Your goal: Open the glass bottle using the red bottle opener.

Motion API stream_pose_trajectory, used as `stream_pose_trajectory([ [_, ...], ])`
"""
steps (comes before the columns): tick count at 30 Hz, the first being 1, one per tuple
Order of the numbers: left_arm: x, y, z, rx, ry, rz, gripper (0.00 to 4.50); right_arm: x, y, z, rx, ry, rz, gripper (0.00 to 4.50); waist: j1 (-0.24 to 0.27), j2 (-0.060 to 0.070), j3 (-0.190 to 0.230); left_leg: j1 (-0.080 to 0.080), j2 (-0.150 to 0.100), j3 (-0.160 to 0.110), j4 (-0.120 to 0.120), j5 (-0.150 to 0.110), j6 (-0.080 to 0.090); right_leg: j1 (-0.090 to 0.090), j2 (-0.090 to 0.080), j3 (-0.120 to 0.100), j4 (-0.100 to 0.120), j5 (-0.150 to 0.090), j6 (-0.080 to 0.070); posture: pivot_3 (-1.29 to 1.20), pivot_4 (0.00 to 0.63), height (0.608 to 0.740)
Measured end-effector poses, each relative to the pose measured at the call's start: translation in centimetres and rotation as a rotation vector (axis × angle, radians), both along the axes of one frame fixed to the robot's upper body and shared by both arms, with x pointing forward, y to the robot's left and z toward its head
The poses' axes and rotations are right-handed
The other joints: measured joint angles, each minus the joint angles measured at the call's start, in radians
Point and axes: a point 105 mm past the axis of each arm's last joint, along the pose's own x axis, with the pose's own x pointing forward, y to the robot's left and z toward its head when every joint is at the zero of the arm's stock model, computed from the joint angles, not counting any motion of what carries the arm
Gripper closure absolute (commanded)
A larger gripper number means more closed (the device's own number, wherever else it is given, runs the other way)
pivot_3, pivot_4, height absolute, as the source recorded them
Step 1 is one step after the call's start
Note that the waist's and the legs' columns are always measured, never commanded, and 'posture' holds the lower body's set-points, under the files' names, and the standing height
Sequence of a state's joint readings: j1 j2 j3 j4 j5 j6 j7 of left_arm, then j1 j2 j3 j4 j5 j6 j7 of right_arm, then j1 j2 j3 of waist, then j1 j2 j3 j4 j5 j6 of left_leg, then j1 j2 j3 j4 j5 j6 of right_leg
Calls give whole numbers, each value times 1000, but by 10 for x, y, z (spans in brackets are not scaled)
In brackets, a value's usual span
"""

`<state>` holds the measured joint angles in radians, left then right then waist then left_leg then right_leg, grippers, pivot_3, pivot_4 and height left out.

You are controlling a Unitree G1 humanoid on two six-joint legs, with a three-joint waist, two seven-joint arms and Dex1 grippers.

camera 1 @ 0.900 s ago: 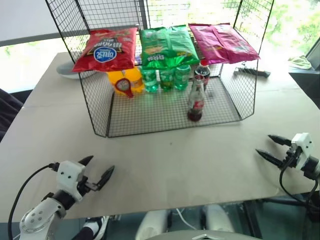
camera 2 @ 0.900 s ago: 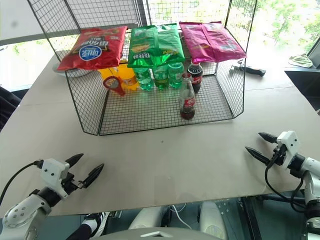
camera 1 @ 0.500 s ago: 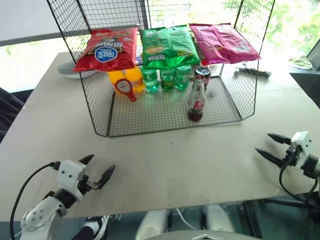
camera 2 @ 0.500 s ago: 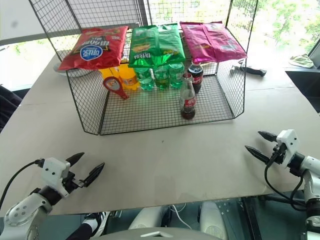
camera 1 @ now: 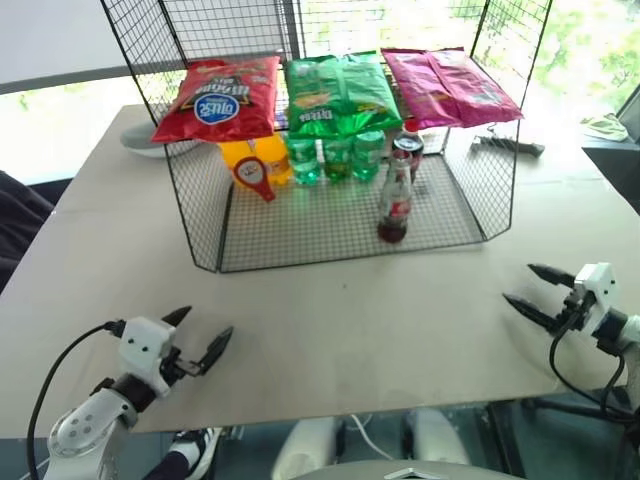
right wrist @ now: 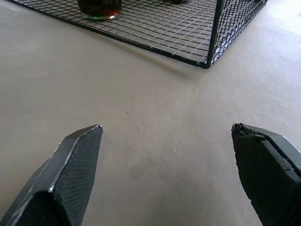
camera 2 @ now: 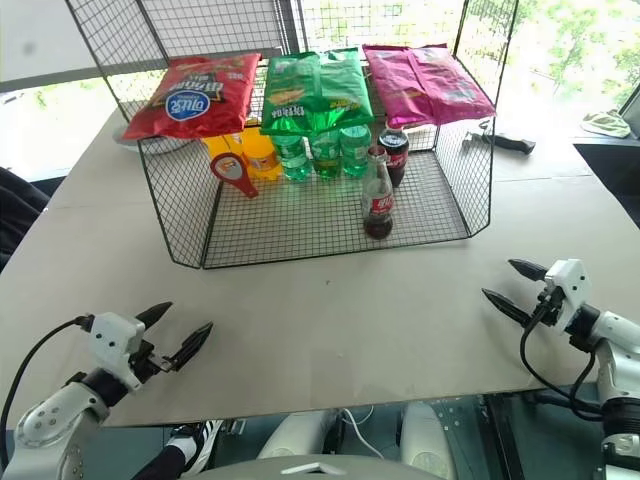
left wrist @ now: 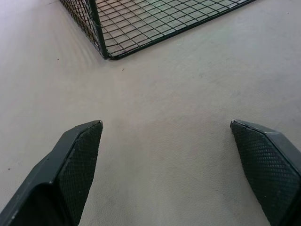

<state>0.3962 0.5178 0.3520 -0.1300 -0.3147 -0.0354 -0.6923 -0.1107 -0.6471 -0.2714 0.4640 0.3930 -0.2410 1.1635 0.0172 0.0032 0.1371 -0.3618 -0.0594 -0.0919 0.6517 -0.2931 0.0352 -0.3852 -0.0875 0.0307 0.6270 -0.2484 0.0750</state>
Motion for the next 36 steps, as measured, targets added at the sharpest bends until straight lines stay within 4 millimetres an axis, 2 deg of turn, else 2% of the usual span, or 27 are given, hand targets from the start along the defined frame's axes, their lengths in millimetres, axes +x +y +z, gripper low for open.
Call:
stream_pose_trajectory([
  [2, 3, -3, 0, 0, -4, -10, 0, -1, 6, 2, 4, -9, 14, 94, -1, 0, 0, 0, 0, 0, 0, 0, 0, 0, 0, 0, 0, 0, 0, 0, 150, 740],
  [5, 10, -12, 0, -19, -18, -21, 0, -4, 26, 3, 41, -21, 60, 94, -4, 0, 0, -1, 0, 0, 0, 0, 0, 0, 0, 1, 0, 0, 0, 0, 150, 740],
  [10, 22, -48, 4, -155, -39, -78, 0, -8, 65, 19, 158, -51, 109, 94, -2, -1, 0, -3, 0, -1, 0, 0, 0, -2, 0, 1, 0, 0, 0, 0, 150, 740],
  [12, 33, -64, 12, -206, -69, -87, 0, -11, 89, 30, 222, -66, 142, 94, -2, -1, 1, -5, 0, -4, 0, 0, 0, -3, 0, 1, 0, 0, 0, 0, 150, 740],
  [14, 50, -80, 31, -241, -140, -99, 0, -18, 116, 47, 262, -88, 201, 94, -3, -2, 0, -4, -1, -4, 0, 1, -1, -3, 1, -2, 0, 0, 0, 0, 150, 740],
  [17, 65, -83, 44, -281, -195, -61, 0, -21, 130, 59, 298, -96, 204, 94, -3, -2, 1, -4, -1, -4, 0, 3, -5, -3, 1, -3, 0, 0, 0, 0, 150, 740],
  [19, 81, -88, 62, -315, -268, -42, 0, -29, 157, 76, 350, -114, 268, 94, -3, -4, 1, -5, -1, -6, 0, 3, -6, -4, 2, -5, 1, 0, 0, 0, 150, 740],
  [22, 100, -84, 84, -319, -346, -11, 0, -36, 178, 96, 405, -132, 305, 94, -5, -5, 1, -6, -2, -6, 0, 4, -6, -5, 5, -5, 1, 0, 1, 0, 150, 740],
  [23, 106, -82, 90, -314, -362, -7, 0, -36, 182, 100, 417, -136, 309, 94, -4, -5, 2, -6, -2, -6, 1, 4, -6, -5, 6, -5, 1, 0, 1, 0, 150, 740],
  [25, 124, -80, 112, -295, -423, -10, 0, -35, 193, 112, 457, -153, 329, 94, -3, -8, 3, -8, -3, -9, 2, 5, -8, -5, 6, -8, 1, 0, 1, 0, 150, 740],
  [28, 135, -79, 138, -295, -509, -15, 0, -36, 196, 117, 467, -162, 330, 94, -5, -9, 3, -8, -5, -9, 2, 5, -7, -6, 5, -7, 1, 0, 1, 0, 150, 740],
  [36, 143, -76, 129, -314, -487, 15, 0, -33, 195, 117, 466, -160, 298, 94, -10, -9, 3, -18, -5, -11, 4, 6, -8, -16, 6, -8, 3, 0, 1, 0, 150, 740],
])
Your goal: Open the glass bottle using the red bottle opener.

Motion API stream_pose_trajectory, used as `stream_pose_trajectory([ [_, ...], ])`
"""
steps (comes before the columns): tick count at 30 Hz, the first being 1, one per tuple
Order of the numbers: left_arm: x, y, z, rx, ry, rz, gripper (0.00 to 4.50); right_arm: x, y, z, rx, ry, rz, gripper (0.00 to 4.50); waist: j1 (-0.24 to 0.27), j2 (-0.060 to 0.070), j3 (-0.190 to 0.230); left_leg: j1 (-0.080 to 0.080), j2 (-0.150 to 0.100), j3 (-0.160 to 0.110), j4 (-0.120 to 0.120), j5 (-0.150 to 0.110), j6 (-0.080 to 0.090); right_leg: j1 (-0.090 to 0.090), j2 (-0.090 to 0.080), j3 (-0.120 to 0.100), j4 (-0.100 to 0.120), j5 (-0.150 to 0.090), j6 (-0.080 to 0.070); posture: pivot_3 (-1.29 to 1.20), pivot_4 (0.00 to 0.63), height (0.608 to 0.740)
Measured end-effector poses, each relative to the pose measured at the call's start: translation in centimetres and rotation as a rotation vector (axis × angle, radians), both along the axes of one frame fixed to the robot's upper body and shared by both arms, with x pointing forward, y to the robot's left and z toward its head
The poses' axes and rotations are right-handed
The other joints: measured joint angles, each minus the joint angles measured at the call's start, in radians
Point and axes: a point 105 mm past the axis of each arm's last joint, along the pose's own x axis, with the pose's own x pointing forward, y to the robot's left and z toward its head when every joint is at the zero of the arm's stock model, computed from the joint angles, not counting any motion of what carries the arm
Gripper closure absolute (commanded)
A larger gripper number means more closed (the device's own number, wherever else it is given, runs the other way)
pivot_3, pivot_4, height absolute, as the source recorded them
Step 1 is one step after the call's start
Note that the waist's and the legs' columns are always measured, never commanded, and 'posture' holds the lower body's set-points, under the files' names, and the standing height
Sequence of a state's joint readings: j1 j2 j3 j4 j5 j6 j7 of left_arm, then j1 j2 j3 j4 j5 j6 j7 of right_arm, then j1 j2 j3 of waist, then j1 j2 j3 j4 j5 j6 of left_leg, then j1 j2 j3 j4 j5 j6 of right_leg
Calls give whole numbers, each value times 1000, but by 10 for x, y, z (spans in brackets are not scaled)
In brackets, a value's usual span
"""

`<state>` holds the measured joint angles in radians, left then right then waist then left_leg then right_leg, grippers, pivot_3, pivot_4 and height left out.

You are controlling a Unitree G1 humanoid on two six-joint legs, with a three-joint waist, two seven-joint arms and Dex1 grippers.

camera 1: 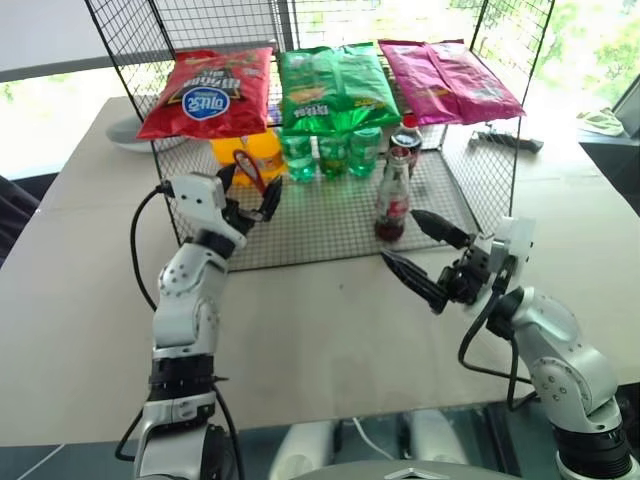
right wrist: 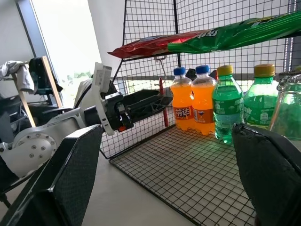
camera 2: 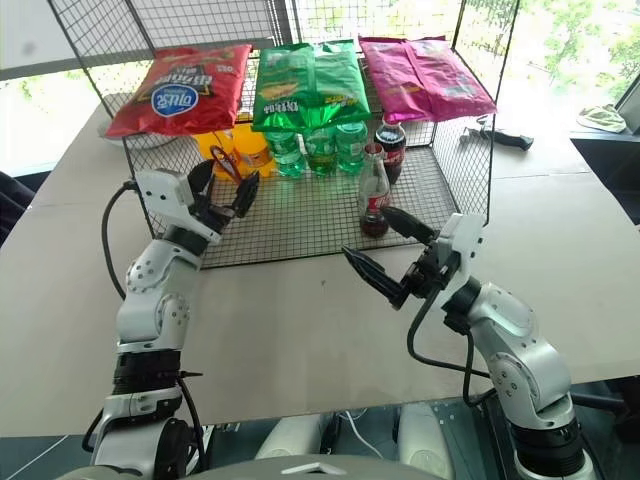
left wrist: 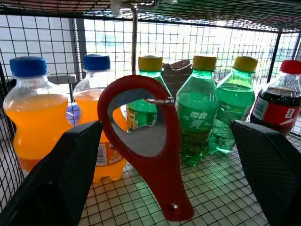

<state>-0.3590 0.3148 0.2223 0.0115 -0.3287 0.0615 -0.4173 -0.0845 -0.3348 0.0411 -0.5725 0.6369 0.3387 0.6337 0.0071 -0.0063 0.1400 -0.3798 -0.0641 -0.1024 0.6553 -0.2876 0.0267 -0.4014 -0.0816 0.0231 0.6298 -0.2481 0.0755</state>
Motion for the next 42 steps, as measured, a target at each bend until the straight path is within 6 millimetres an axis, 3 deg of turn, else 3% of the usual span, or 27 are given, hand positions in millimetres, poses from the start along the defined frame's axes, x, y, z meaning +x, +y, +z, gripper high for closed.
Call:
stream_pose_trajectory([
  [16, 5, 5, -1, -13, -14, 42, 0, -3, -2, 0, 4, -7, -15, 94, 4, 0, 0, 0, 0, 0, 11, 0, 0, 0, 0, 0, 10, 0, 0, 0, 150, 740],
  [31, 26, 13, 1, -43, -19, 85, 0, -1, -3, -1, -8, -15, -41, 94, 4, -1, 0, 0, -1, 0, 12, 0, 0, 0, 0, 0, 11, 0, 0, 0, 150, 740],
  [34, 26, 12, 1, -41, -28, 75, 1134, 0, -4, -1, -10, -14, -47, 0, 4, -2, 0, 0, -1, 0, 12, 0, 0, 0, 0, 0, 11, 0, 0, 0, 150, 740],
  [41, 23, 9, -5, -49, -17, 49, 4324, 0, -4, -1, -14, -14, -50, 0, 4, -2, 0, 0, -1, 0, 12, 0, 0, 0, 0, 0, 11, 0, 0, 0, 150, 740],
  [42, 23, 8, -5, -51, -17, 46, 4443, -1, -4, -1, -14, -14, -50, 0, 4, -2, 0, 0, -1, 0, 12, 0, 0, 0, 0, 0, 11, 0, 0, 0, 150, 740],
])
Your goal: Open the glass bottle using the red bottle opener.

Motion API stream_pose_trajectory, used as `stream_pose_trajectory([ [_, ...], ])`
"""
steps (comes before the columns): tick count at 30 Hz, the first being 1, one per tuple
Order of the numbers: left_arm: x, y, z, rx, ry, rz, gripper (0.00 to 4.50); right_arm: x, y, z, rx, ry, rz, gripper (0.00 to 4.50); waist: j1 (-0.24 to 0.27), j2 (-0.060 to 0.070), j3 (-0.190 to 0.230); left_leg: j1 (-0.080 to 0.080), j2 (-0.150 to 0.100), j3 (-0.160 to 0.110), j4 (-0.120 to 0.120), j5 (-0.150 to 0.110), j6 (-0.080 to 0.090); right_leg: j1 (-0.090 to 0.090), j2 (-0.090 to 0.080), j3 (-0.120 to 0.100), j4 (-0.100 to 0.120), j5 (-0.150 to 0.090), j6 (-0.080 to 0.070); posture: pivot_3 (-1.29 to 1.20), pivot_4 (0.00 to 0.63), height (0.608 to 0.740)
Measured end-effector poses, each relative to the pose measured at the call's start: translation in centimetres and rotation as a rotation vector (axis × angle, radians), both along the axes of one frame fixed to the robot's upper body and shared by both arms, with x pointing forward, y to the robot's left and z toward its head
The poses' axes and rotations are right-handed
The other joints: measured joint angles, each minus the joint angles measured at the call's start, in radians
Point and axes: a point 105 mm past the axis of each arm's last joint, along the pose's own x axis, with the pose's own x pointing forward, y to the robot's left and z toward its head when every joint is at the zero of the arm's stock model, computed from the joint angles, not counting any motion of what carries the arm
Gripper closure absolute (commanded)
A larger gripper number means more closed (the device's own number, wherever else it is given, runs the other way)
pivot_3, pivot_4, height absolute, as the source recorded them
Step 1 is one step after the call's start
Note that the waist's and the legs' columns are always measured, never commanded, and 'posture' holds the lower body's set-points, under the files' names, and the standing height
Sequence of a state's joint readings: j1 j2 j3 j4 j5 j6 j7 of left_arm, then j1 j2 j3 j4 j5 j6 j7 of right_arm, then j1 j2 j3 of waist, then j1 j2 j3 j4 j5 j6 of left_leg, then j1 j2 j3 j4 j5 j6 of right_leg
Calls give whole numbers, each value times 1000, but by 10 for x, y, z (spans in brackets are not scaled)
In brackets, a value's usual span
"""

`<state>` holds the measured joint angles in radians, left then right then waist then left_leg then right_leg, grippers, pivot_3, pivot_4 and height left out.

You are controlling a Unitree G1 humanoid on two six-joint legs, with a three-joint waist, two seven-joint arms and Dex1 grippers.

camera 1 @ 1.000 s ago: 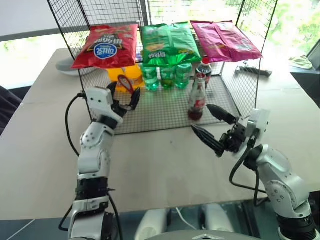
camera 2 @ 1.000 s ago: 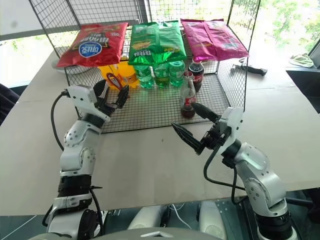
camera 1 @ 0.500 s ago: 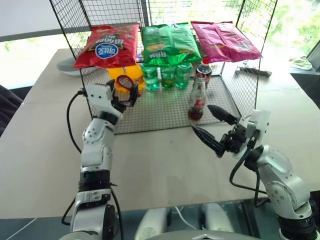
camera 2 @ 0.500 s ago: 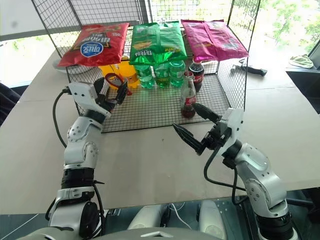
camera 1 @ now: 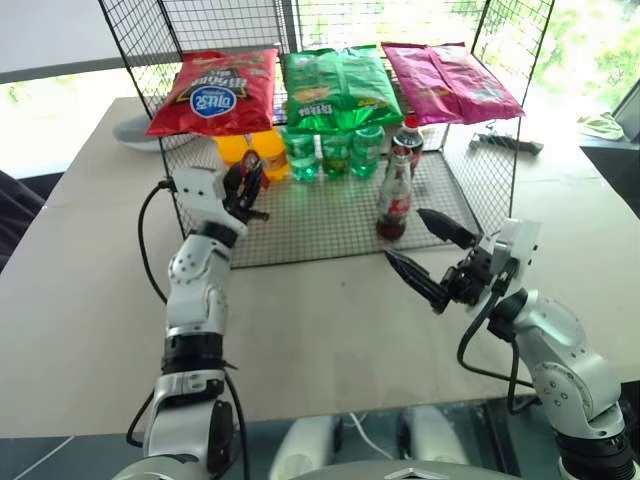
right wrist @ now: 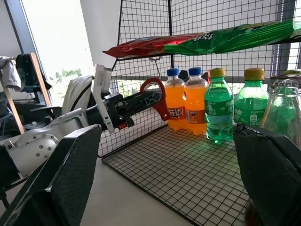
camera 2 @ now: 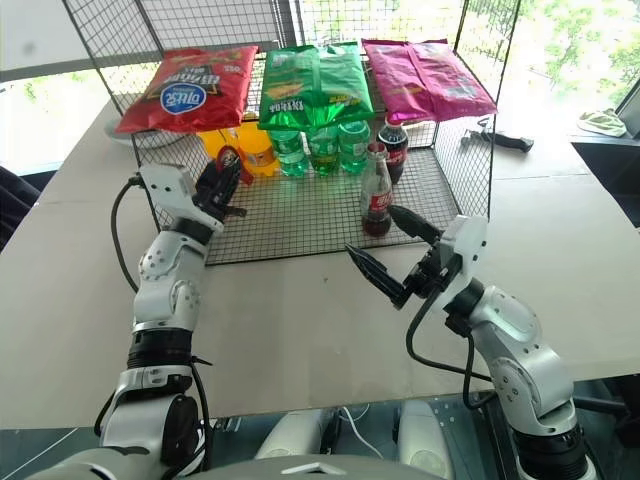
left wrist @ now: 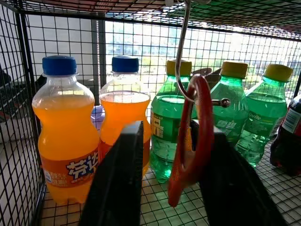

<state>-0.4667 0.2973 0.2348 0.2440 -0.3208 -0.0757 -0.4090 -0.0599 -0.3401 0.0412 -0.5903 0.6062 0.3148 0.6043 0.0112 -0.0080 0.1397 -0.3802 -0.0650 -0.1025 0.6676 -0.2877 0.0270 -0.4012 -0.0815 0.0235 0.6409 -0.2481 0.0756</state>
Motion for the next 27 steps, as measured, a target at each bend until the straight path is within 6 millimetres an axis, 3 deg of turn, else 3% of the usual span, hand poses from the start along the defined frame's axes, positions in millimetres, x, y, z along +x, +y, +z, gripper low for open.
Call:
stream_pose_trajectory([
  [7, -9, -15, 16, -90, -38, -130, 4443, 0, 0, 0, -3, -1, 3, 0, -1, 0, 0, 0, 0, 0, 0, 0, 0, 0, 0, 0, 0, 0, 0, 0, 150, 740],
  [18, -23, -25, 2, -402, 106, -346, 4443, 0, 3, 4, -5, -18, 14, 0, -4, -1, 0, 0, 0, 0, 1, 0, 0, 0, 0, 0, 1, 0, 0, 0, 150, 740],
  [27, -35, -31, 17, -592, 129, -518, 4443, 0, 8, 6, -3, -27, 25, 0, 1, -1, 0, 1, 0, 0, 1, 0, 0, 1, 0, 0, 1, 0, 0, 0, 150, 740],
])
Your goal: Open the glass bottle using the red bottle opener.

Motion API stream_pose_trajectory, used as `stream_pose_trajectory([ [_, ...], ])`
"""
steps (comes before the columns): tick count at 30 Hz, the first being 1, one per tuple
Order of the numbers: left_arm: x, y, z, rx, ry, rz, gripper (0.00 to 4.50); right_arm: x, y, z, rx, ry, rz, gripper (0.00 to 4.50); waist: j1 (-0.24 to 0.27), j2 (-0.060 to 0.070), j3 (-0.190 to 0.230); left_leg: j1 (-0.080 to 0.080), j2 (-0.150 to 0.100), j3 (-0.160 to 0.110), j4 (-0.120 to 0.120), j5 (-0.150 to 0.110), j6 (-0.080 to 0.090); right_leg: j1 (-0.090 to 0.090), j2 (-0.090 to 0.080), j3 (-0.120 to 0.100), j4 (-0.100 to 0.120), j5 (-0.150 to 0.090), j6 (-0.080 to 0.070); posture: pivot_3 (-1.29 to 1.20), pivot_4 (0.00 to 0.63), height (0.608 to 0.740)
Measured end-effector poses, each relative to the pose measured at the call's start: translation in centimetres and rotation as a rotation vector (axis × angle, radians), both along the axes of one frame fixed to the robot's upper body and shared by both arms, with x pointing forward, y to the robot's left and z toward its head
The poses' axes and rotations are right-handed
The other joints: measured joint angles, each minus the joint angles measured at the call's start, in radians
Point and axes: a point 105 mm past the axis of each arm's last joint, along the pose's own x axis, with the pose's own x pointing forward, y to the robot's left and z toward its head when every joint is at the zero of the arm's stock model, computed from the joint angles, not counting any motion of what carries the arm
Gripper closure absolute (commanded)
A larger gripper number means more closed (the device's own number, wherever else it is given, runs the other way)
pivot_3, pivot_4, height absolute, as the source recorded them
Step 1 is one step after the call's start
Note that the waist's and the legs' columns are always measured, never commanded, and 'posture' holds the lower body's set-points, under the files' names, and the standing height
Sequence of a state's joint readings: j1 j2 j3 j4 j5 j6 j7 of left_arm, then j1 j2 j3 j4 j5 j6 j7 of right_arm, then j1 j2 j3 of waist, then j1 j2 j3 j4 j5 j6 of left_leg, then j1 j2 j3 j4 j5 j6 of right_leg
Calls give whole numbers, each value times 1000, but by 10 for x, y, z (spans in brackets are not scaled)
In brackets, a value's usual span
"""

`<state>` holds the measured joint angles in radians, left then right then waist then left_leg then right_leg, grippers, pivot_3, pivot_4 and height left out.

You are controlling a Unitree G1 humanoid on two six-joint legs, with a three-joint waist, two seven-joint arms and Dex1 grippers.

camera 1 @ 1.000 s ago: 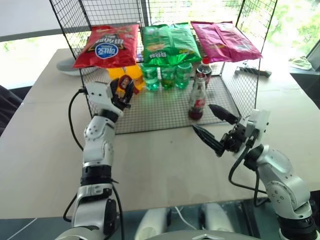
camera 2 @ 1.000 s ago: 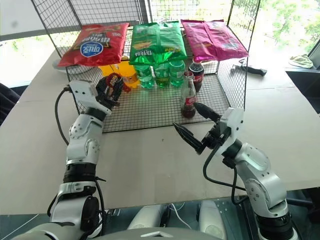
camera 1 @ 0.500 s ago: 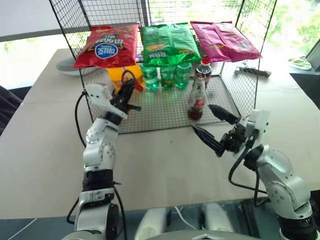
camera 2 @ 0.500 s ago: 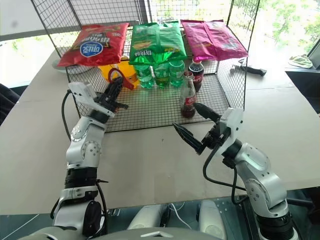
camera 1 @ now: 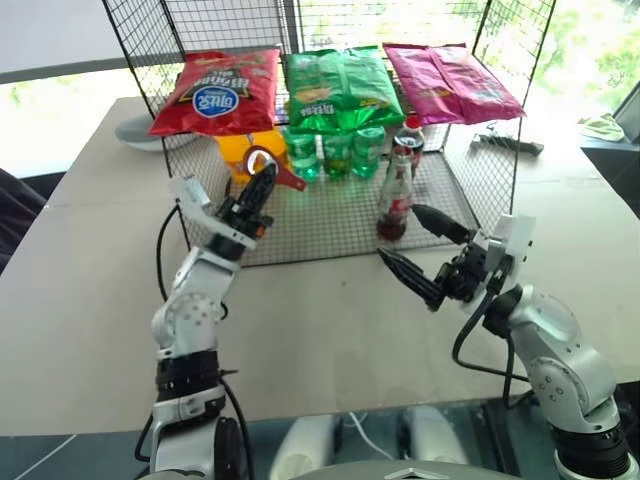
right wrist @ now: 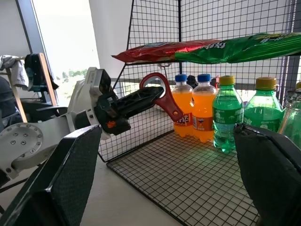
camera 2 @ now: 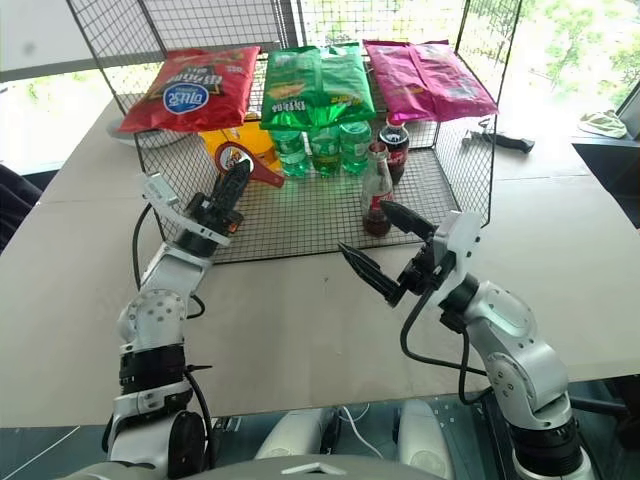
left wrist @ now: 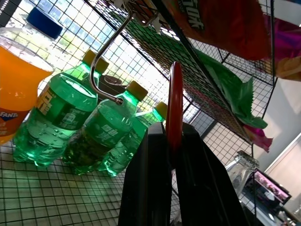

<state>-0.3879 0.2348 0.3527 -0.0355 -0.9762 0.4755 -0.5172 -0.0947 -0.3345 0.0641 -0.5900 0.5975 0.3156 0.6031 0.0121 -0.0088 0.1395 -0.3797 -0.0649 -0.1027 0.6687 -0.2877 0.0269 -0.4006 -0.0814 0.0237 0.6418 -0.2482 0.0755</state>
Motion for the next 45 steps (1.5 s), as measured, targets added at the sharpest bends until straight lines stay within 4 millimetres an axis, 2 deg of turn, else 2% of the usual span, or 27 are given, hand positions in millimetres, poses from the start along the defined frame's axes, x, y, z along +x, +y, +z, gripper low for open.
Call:
stream_pose_trajectory([
  [4, -9, -11, -2, -32, 36, -117, 4443, 1, 0, -3, -30, -1, -7, 0, 2, 0, 0, 0, 0, 0, 0, 0, 0, 1, 0, 0, 0, 0, 0, 0, 150, 740],
  [7, -20, -29, -9, -32, 79, -241, 4443, 6, -2, -11, -81, 38, -12, 0, 1, 0, 0, 0, 0, 0, 0, 0, 0, 1, 0, 0, 0, 0, 0, 0, 150, 740],
  [11, -34, -59, -15, -13, 120, -418, 4443, 10, 3, -19, -104, 157, 28, 0, -3, 0, 0, 0, 0, 0, 0, 0, 0, 1, 1, 0, 0, 0, 0, 0, 150, 740],
  [15, -51, -79, -21, 37, 148, -574, 4443, -1, 19, -32, -155, 341, 191, 0, -14, 0, 0, 0, 0, 0, 0, 0, 0, 1, 0, 1, 0, 0, -1, 0, 150, 740],
  [20, -59, -84, -25, 83, 158, -654, 4443, -12, 20, -39, -218, 462, 290, 0, -15, 0, 0, 0, 0, 0, 0, 0, 0, 1, 0, 1, -1, 0, -1, 0, 150, 740],
  [24, -66, -86, -28, 130, 166, -718, 4443, -17, 20, -35, -233, 525, 362, 0, -18, 0, 0, 0, 0, 0, -1, 0, 0, 1, 0, 1, -1, 0, -1, 0, 150, 740],
  [31, -71, -88, -32, 162, 160, -766, 4443, -16, 22, -27, -228, 560, 405, 0, -19, 0, 0, -1, 0, 0, -1, 0, 1, 1, 0, 1, -1, 0, -1, 0, 150, 740],
  [34, -71, -89, -33, 167, 157, -774, 4500, -16, 22, -28, -228, 575, 403, 704, -20, 0, 0, -1, 0, 0, -1, 0, 1, 1, 0, 1, -2, 0, 0, 0, 150, 740],
  [42, -77, -96, -31, 142, 127, -830, 4500, -10, 11, -32, -249, 599, 352, 4371, -20, 0, 0, -1, 0, 0, -1, -1, 1, 1, 0, 1, -2, 0, 0, 0, 150, 740],
  [45, -79, -96, -30, 136, 113, -839, 4500, -11, 12, -32, -241, 601, 369, 4449, -20, 0, 0, -1, 0, 0, -1, -1, 1, 1, 0, 1, -2, 0, 0, 0, 150, 740],
])
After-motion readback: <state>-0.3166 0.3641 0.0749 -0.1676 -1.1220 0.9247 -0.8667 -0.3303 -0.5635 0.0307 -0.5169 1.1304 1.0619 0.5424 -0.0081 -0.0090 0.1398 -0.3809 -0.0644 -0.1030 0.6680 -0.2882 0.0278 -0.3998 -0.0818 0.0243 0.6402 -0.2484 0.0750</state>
